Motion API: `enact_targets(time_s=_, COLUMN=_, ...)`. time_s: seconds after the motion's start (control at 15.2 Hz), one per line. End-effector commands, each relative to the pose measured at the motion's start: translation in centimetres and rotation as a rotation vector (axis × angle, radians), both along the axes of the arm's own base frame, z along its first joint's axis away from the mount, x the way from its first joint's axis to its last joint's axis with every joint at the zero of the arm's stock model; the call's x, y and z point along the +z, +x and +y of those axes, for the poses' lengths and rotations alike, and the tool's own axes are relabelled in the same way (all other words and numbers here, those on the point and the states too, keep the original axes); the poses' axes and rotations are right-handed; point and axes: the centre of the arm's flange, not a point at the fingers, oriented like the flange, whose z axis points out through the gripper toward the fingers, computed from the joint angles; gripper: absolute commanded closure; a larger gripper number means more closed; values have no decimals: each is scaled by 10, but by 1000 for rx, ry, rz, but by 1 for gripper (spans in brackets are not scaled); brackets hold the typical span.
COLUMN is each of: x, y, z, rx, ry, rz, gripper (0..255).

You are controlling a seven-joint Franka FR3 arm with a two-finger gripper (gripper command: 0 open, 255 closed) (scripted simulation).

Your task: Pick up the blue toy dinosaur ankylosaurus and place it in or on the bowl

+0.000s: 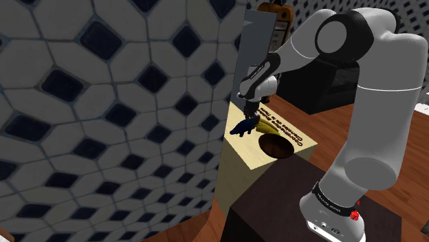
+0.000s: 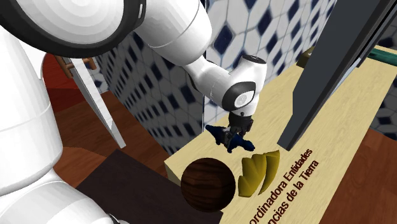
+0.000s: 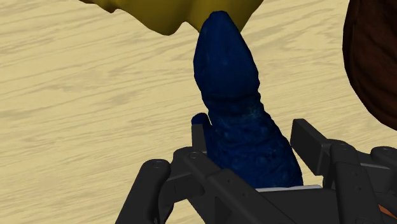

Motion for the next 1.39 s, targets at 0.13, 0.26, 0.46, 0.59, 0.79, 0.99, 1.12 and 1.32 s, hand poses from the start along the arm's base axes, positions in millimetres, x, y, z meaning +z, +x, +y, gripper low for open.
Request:
enact_targets(time_s=0.13, x=15, y=0, z=1, rx=1, ry=1, rz=1, gripper=255)
enact_targets(time_s=0.26, x=26, y=0, z=1, rx=1, ry=1, rz=1, gripper=255)
enact_targets(time_s=0.46, x=42, y=0, z=1, rx=1, ry=1, rz=1, gripper=255)
enact_targets(time_s=0.59, x=52, y=0, z=1, rx=1, ry=1, rz=1, gripper=255)
enact_targets(time_s=0.79, x=68, y=0, z=1, rx=1, ry=1, rz=1, gripper=255)
enact_targets(time_s=0.99, x=84, y=0, z=1, rx=1, ry=1, rz=1, gripper=255)
enact_targets(time_s=1.12, x=95, y=0, z=1, rx=1, ry=1, rz=1, gripper=255)
enact_targets(time_s=1.32, x=111, y=0, z=1, rx=1, ry=1, rz=1, gripper=255)
